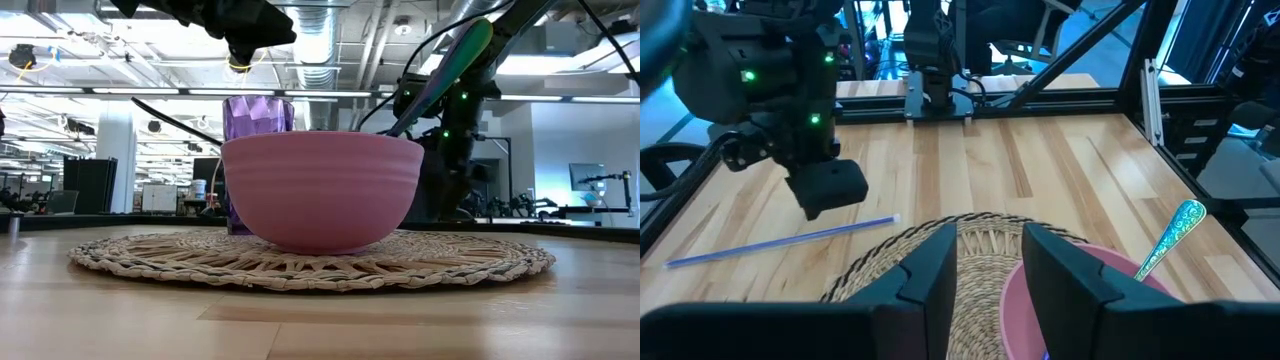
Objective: Pick & Place Utensil
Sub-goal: Put the blue straw into the violet cup
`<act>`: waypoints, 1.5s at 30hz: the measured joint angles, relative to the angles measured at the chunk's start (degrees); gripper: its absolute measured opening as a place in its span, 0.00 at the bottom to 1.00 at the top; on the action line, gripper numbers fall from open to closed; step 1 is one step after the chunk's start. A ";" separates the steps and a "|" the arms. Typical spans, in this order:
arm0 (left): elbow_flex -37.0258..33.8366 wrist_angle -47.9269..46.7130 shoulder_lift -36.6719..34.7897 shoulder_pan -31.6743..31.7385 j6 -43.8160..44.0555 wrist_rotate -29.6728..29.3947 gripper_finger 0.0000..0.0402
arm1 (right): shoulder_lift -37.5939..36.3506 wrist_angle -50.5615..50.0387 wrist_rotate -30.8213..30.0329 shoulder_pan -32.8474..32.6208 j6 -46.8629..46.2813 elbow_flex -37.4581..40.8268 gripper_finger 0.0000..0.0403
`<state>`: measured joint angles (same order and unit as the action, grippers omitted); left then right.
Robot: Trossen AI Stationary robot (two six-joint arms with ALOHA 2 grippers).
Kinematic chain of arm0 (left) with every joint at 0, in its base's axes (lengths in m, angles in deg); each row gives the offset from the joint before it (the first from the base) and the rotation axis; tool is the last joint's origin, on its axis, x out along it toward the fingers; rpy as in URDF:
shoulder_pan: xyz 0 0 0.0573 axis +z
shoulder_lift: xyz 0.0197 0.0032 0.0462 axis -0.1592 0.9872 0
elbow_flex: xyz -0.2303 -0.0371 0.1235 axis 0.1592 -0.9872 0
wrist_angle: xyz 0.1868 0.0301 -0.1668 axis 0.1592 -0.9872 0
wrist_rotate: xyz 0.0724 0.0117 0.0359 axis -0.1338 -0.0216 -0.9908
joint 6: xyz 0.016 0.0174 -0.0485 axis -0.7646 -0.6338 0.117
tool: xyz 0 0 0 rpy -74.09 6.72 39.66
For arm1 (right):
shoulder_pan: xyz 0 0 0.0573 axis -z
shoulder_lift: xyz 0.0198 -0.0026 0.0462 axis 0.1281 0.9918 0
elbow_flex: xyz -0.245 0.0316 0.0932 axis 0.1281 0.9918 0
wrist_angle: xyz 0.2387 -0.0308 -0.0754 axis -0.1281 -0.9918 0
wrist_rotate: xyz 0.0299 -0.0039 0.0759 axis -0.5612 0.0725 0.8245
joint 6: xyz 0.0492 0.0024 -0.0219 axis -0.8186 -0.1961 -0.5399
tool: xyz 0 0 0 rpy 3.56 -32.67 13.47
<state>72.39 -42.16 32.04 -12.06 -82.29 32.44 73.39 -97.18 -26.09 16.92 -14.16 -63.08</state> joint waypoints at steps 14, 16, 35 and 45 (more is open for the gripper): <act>0.00 0.02 0.00 0.00 0.00 0.00 0.29 | 0.02 1.33 2.27 -1.56 -0.74 0.03 0.32; 0.00 0.04 0.00 0.00 0.00 0.00 0.29 | 0.02 1.98 2.50 -1.86 -0.73 0.03 0.32; 0.00 0.28 -0.02 0.00 0.00 0.00 0.29 | 8.96 5.01 7.45 -0.09 3.62 -1.18 0.32; 0.00 0.24 -0.02 0.00 0.00 0.00 0.29 | 11.56 -0.39 8.55 1.94 0.26 -7.20 0.32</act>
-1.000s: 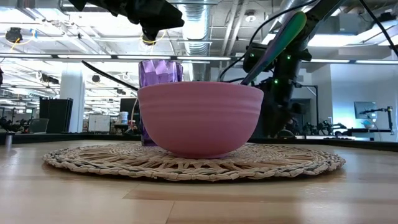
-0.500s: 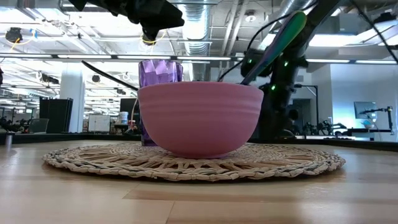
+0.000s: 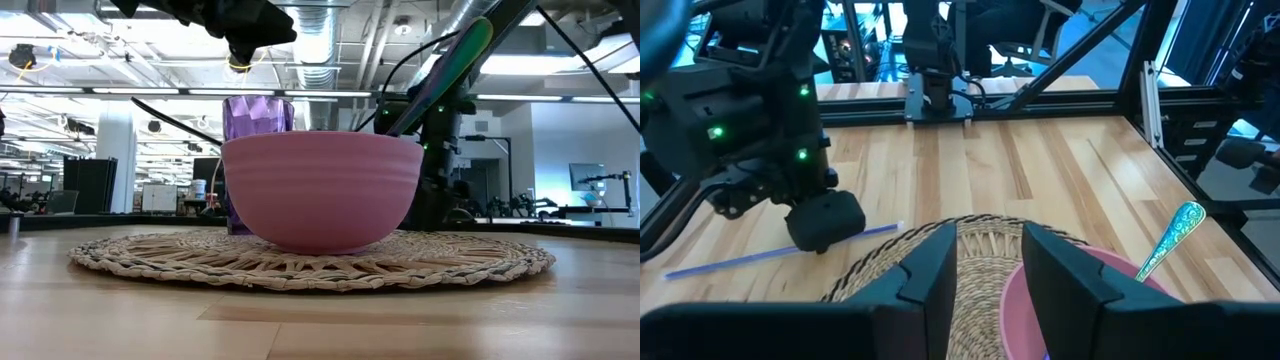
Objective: Pick & Place Utensil
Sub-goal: Put the blue straw into the violet cup
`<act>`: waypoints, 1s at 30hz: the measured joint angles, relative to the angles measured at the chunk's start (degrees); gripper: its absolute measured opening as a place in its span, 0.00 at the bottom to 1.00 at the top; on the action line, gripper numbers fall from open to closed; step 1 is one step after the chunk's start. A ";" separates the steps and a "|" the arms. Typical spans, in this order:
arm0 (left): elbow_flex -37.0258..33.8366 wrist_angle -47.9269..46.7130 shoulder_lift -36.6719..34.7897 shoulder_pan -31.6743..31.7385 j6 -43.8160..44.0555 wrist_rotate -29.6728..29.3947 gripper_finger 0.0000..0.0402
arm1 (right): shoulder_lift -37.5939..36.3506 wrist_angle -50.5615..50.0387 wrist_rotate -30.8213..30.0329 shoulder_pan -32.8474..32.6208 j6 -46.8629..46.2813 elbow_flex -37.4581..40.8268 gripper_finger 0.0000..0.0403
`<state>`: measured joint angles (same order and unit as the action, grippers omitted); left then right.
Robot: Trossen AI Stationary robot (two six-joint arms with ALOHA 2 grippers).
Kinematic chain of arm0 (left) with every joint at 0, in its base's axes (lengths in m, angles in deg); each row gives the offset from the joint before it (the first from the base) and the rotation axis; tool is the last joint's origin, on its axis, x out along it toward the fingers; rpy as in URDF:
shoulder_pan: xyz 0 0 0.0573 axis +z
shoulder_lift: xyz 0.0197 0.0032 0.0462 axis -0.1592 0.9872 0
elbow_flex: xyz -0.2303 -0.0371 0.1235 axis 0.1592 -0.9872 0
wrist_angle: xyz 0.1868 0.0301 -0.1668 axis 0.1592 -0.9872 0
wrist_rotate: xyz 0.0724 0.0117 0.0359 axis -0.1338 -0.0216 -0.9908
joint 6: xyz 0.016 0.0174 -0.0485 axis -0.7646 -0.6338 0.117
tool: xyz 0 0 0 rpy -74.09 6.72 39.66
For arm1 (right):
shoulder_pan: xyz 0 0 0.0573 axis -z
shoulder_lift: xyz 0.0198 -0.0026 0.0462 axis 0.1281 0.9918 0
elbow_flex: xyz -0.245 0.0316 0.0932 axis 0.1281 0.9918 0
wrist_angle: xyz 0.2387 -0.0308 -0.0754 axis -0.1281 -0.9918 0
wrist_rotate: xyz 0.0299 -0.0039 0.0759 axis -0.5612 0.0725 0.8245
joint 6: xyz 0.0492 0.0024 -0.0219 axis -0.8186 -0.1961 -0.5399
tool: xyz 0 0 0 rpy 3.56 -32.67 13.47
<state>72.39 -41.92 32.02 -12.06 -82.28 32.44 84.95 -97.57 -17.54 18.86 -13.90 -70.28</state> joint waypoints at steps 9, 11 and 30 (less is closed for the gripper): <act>0.00 0.00 0.00 -0.02 0.00 0.00 0.29 | 0.55 -0.08 -2.71 -0.44 0.08 -0.65 0.24; 0.00 0.00 0.00 -0.02 0.00 0.00 0.29 | 0.53 -0.09 -2.84 -0.44 1.22 -0.64 0.21; 0.00 -0.02 0.00 -0.02 0.01 -0.01 0.29 | 1.06 2.19 -2.92 1.28 5.23 -3.45 0.01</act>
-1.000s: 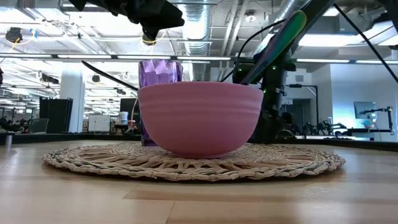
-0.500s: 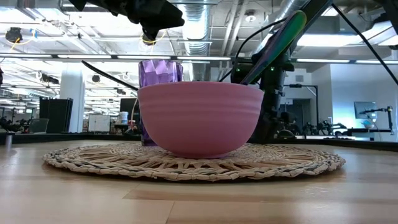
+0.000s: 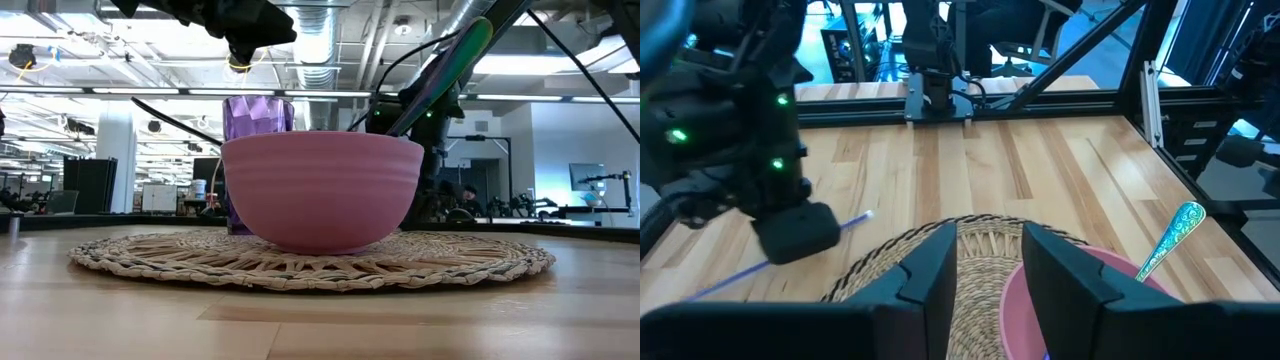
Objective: Pick & Place Utensil
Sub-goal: Put the blue straw into the violet cup
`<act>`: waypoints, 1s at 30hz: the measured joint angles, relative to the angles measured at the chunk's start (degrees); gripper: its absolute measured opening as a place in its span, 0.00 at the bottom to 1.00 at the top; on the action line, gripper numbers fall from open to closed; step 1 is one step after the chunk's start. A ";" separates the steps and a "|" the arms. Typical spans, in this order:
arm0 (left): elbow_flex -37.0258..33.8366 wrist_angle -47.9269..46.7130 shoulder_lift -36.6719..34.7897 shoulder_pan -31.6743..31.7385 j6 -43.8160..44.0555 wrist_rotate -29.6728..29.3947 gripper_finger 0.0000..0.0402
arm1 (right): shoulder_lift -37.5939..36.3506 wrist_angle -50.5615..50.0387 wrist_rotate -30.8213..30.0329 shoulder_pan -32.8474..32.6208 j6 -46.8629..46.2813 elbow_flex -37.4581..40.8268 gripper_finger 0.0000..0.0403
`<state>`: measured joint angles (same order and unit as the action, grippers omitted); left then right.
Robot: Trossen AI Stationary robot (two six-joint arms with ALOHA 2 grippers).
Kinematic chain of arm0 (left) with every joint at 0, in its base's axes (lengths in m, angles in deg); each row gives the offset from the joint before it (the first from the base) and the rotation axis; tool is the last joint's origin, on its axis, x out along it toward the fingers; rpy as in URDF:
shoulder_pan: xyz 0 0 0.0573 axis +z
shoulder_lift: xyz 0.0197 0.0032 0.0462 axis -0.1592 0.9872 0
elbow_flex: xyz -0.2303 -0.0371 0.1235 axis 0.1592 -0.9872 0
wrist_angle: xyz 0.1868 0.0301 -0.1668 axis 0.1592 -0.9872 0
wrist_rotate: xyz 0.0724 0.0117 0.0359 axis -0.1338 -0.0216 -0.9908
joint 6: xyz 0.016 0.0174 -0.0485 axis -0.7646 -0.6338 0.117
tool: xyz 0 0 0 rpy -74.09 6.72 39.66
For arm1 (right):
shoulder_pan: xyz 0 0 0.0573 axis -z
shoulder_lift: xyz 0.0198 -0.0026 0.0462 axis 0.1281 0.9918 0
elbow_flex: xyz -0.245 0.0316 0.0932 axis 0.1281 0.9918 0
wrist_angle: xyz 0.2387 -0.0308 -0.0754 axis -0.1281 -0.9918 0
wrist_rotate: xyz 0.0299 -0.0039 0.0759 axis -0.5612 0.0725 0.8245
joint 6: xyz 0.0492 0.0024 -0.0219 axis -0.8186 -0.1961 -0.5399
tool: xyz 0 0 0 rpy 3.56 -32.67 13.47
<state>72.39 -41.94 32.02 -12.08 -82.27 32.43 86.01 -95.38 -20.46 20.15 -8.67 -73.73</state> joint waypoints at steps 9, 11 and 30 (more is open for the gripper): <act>0.00 -0.04 0.00 0.00 0.00 0.00 0.29 | -0.28 3.42 -0.01 -1.49 2.06 -0.76 0.00; 0.00 -0.04 0.00 0.00 0.01 0.01 0.29 | -0.66 3.73 -0.01 -1.78 3.14 -0.76 0.00; 0.00 -0.04 0.02 0.42 0.01 -1.29 0.29 | -16.69 6.25 -8.39 -9.93 7.47 -0.89 0.00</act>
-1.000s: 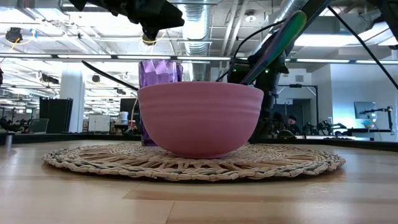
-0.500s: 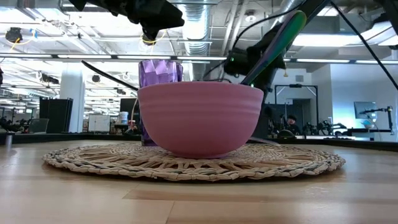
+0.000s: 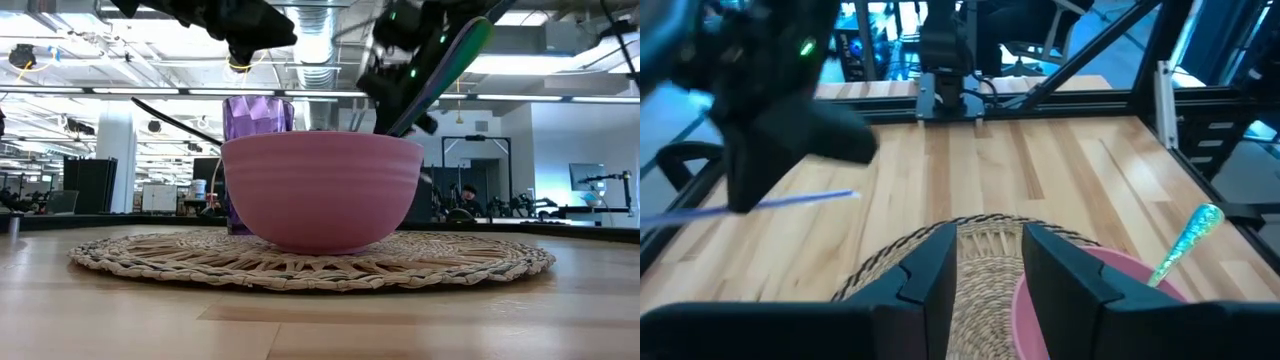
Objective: Pick & Place Utensil
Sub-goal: Put the blue straw into the violet cup
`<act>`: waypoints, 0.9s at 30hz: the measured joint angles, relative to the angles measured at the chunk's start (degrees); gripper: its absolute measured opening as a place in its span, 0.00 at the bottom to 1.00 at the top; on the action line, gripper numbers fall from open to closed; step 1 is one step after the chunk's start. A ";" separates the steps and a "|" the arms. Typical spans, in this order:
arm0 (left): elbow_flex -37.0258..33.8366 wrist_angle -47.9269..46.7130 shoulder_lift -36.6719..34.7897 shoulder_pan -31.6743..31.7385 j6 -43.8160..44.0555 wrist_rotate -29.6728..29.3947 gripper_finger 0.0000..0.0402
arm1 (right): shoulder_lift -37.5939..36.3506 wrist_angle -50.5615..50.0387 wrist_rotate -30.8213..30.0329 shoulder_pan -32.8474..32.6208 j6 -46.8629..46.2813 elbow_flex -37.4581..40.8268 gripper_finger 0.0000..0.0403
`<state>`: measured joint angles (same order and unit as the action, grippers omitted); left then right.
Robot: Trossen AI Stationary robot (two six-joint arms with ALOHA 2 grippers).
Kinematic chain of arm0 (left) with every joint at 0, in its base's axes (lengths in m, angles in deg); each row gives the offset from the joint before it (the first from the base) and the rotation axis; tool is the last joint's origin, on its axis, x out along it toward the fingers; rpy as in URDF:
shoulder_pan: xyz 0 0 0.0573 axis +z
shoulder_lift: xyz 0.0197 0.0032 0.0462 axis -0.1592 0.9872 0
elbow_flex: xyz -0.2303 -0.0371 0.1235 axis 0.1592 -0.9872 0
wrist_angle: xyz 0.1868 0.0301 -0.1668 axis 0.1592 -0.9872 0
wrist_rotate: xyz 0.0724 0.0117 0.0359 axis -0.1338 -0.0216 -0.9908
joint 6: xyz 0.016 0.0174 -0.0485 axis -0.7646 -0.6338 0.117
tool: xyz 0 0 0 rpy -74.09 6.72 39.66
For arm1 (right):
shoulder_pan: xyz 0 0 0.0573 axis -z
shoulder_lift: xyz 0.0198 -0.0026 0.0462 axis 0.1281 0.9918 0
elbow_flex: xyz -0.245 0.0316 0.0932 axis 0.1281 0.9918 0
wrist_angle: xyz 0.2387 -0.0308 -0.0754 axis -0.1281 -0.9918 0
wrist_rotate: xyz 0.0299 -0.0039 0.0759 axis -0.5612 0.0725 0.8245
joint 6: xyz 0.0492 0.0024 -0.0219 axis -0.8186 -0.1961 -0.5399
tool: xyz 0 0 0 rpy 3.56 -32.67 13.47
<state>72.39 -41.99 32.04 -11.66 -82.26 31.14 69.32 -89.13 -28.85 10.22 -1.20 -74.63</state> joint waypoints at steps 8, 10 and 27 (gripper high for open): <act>0.00 0.02 0.00 0.00 -0.01 -1.30 0.29 | -6.58 0.04 -5.72 -7.07 2.86 0.00 0.00; 0.00 0.04 0.00 0.00 0.00 -1.30 0.29 | -7.65 0.07 -6.63 -8.85 3.32 0.00 0.00; 0.02 1.16 0.00 0.00 -0.04 -9.93 0.29 | -9.05 5.02 -6.50 -16.93 7.95 0.00 0.00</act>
<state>72.41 -40.83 32.04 -11.66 -82.30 21.21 60.27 -84.11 -35.35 -6.71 6.74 -74.63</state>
